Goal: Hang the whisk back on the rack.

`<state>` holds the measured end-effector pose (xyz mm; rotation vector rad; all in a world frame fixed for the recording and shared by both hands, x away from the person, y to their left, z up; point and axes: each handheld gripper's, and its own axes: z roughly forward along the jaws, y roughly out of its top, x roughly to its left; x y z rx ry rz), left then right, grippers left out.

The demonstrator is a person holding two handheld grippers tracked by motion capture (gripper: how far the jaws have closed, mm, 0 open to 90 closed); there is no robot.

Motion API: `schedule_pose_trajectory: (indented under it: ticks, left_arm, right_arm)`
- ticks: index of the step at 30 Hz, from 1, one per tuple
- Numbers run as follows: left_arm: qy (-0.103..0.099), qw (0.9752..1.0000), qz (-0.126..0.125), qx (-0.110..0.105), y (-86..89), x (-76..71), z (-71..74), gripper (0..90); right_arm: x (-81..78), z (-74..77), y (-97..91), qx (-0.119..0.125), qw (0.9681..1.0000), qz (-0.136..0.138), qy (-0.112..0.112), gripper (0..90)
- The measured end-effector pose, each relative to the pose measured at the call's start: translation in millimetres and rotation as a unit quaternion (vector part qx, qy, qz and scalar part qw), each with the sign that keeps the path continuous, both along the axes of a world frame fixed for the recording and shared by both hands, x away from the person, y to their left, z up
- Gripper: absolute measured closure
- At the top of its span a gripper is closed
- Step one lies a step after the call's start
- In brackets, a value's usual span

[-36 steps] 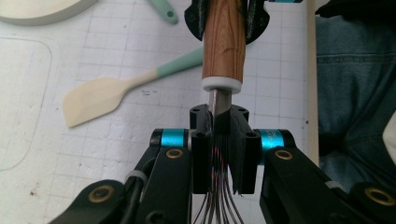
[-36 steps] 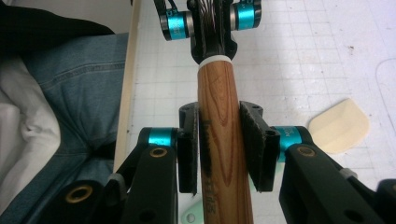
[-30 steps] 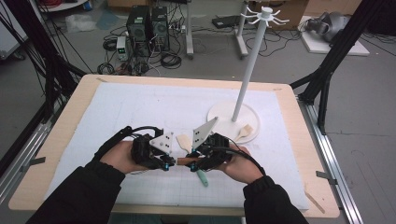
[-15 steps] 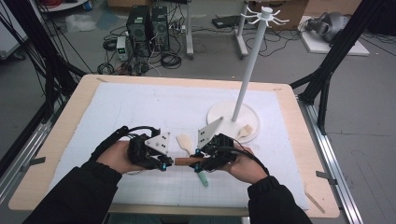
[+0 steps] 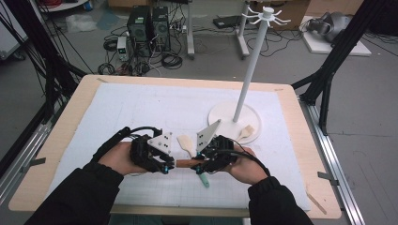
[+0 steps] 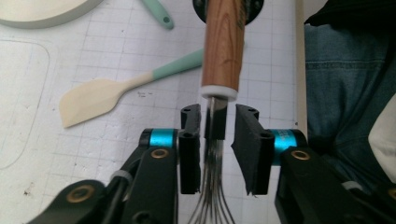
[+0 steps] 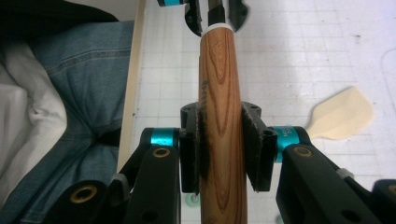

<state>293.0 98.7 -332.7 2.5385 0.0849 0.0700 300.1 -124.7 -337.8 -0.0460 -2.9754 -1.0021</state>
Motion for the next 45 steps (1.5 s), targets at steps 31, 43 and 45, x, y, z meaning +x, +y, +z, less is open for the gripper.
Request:
schedule_pose_trajectory:
  ticks: [31, 43, 45]
  left_arm:
    - [-0.006, 0.9999, -0.006, -0.013, -1.4, -2.4, 8.2, 71.6]
    - [-0.026, 0.9991, 0.010, -0.032, 5.6, -1.5, 22.9, 71.7]
    - [-0.031, 0.9988, 0.014, -0.034, 5.9, -1.3, 25.4, 71.6]
  right_arm:
    - [-2.0, 9.3, 0.2, 0.051, 0.9984, -0.023, -0.010, 63.3]
    - [3.5, 17.3, -14.2, 0.144, 0.9876, -0.063, 0.007, 54.9]
    - [3.6, 18.6, -15.3, 0.155, 0.9856, -0.066, 0.008, 52.6]
